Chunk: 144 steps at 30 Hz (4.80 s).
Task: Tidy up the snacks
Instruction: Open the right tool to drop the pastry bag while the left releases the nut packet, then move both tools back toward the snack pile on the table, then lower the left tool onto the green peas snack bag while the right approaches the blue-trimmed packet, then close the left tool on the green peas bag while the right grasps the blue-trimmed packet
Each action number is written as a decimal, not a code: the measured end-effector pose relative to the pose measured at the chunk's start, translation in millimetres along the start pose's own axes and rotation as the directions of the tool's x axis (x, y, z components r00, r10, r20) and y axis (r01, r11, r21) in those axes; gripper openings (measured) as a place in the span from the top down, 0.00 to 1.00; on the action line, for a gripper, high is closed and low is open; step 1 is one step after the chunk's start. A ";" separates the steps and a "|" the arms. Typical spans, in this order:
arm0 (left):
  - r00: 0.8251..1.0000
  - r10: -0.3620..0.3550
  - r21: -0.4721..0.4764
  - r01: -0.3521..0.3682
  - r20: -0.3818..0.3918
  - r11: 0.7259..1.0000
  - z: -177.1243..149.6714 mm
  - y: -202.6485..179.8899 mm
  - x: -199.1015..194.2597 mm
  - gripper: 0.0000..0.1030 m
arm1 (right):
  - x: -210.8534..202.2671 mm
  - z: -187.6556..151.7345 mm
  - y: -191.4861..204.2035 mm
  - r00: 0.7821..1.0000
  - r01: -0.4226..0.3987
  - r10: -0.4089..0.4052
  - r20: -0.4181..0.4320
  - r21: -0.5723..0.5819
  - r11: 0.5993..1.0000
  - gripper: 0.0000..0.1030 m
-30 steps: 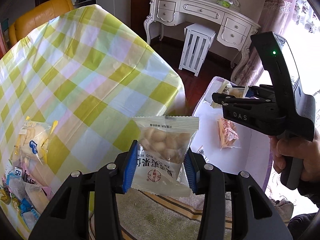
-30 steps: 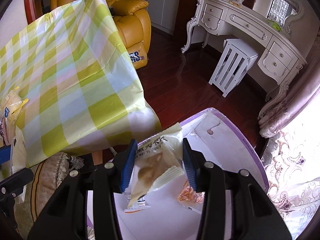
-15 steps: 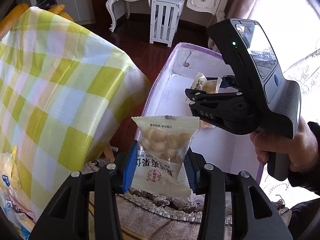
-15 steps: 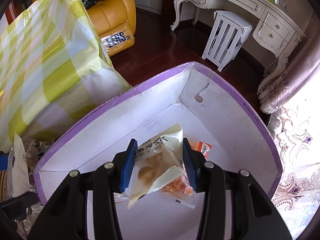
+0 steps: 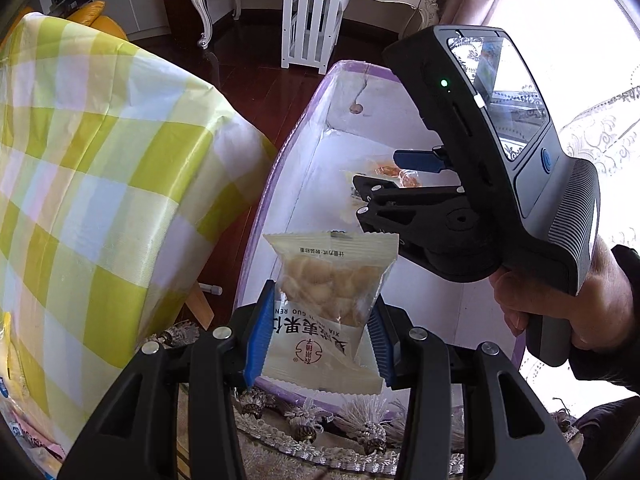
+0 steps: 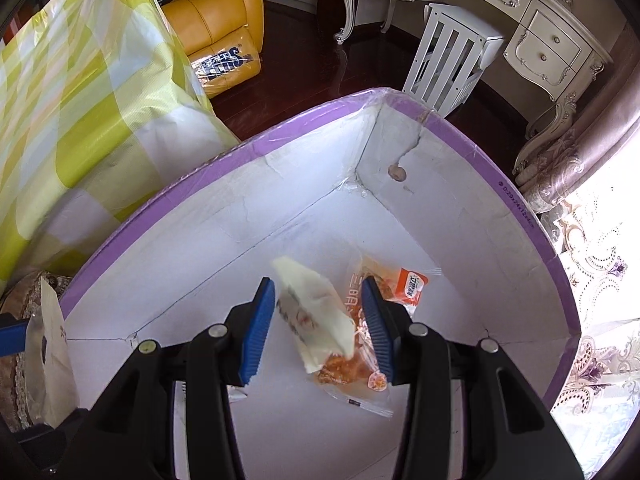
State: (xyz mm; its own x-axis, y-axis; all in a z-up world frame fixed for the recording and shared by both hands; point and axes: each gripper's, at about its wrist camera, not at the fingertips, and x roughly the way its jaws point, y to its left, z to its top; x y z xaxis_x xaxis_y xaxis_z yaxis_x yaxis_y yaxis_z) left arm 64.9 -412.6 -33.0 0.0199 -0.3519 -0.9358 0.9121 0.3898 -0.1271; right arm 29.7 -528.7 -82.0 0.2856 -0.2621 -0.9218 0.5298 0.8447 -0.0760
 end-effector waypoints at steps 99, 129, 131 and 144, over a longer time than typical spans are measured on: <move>0.772 0.607 -0.939 -0.039 0.189 0.343 -324.9 318.3 -225.0 0.27 | -135.7 21.9 265.3 0.924 -0.281 0.352 0.152 -0.356 0.891 0.25; 0.847 0.504 -0.924 -0.042 0.170 0.380 -338.3 348.2 -179.0 0.67 | -173.7 -73.2 401.9 0.894 -0.263 0.448 0.016 -0.790 0.554 0.17; 0.846 0.504 -0.922 -0.041 0.172 0.384 -338.2 348.0 -179.5 0.68 | -174.7 -80.5 408.8 0.896 -0.250 0.443 0.006 -0.819 0.516 0.17; 0.829 0.525 -0.929 -0.020 0.190 0.369 -345.7 346.1 -187.9 0.70 | -167.8 -96.5 435.4 0.908 -0.207 0.419 -0.026 -0.896 0.393 0.17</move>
State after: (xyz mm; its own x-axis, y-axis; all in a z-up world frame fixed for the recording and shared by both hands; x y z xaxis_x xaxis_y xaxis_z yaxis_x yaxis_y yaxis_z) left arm 235.2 82.6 -14.8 0.5734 -0.2491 -0.7805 -0.0444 0.9418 -0.3333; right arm 135.5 -71.9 2.9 0.4604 0.1280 -0.8785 -0.5665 0.8043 -0.1797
